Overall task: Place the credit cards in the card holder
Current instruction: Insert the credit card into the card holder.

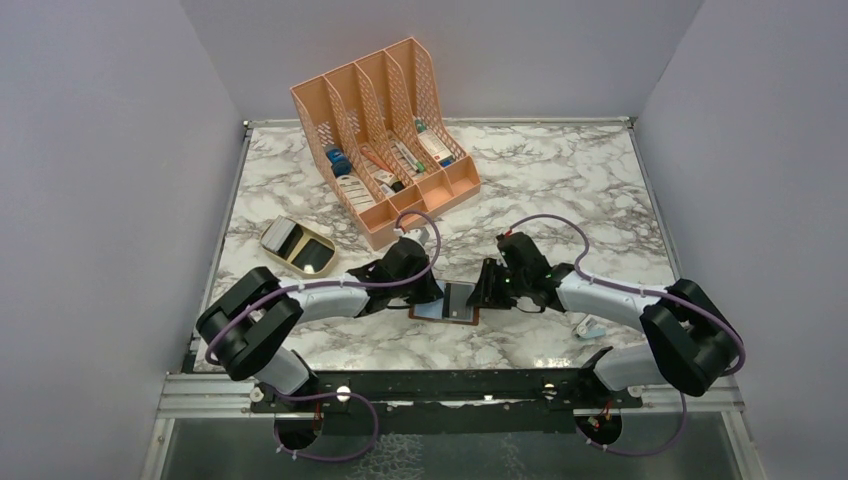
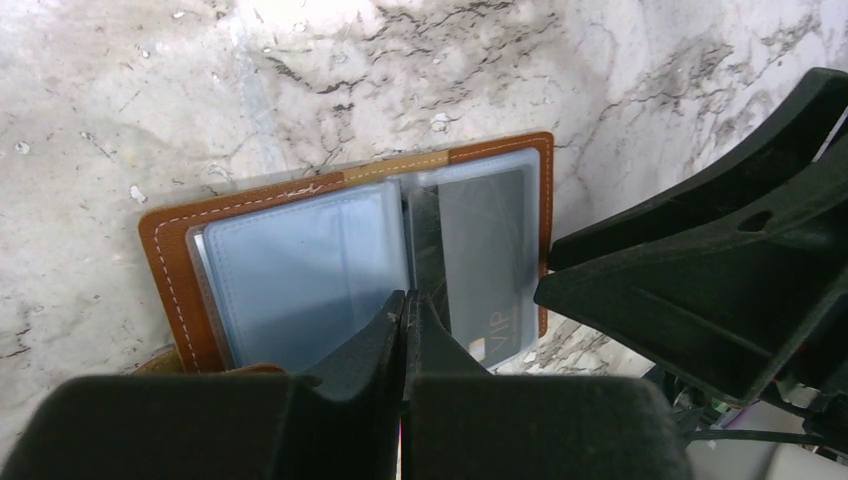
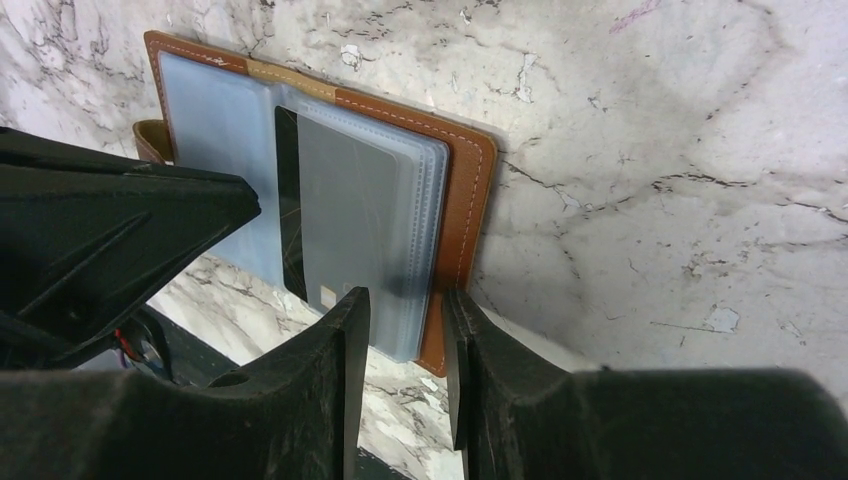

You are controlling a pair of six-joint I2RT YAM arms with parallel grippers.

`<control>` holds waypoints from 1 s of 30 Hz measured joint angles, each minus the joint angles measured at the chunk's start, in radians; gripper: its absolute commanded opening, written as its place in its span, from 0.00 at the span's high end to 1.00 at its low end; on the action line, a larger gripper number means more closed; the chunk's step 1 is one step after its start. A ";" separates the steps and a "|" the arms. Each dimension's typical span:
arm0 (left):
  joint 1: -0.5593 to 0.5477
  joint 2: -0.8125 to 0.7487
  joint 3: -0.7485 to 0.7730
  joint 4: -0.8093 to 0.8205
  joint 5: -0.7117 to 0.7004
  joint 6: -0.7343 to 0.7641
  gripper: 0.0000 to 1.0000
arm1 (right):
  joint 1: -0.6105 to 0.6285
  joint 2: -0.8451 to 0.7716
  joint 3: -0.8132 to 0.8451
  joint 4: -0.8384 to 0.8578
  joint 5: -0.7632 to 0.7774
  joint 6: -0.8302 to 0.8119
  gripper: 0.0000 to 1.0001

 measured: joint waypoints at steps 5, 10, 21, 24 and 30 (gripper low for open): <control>0.000 0.030 0.001 -0.006 0.000 0.000 1.00 | 0.000 0.002 -0.010 0.016 0.000 0.003 0.68; 0.000 0.055 0.012 -0.003 0.003 0.000 1.00 | 0.000 0.002 -0.016 0.026 -0.001 0.007 0.69; -0.031 0.070 0.015 0.026 0.029 -0.032 1.00 | 0.000 0.004 -0.048 0.095 -0.012 0.039 0.72; -0.035 0.072 0.016 0.025 0.029 -0.036 1.00 | 0.000 0.004 -0.049 0.098 -0.013 0.042 0.72; -0.038 0.073 0.039 -0.013 0.028 -0.038 0.88 | 0.000 -0.008 -0.049 0.077 -0.006 0.044 0.70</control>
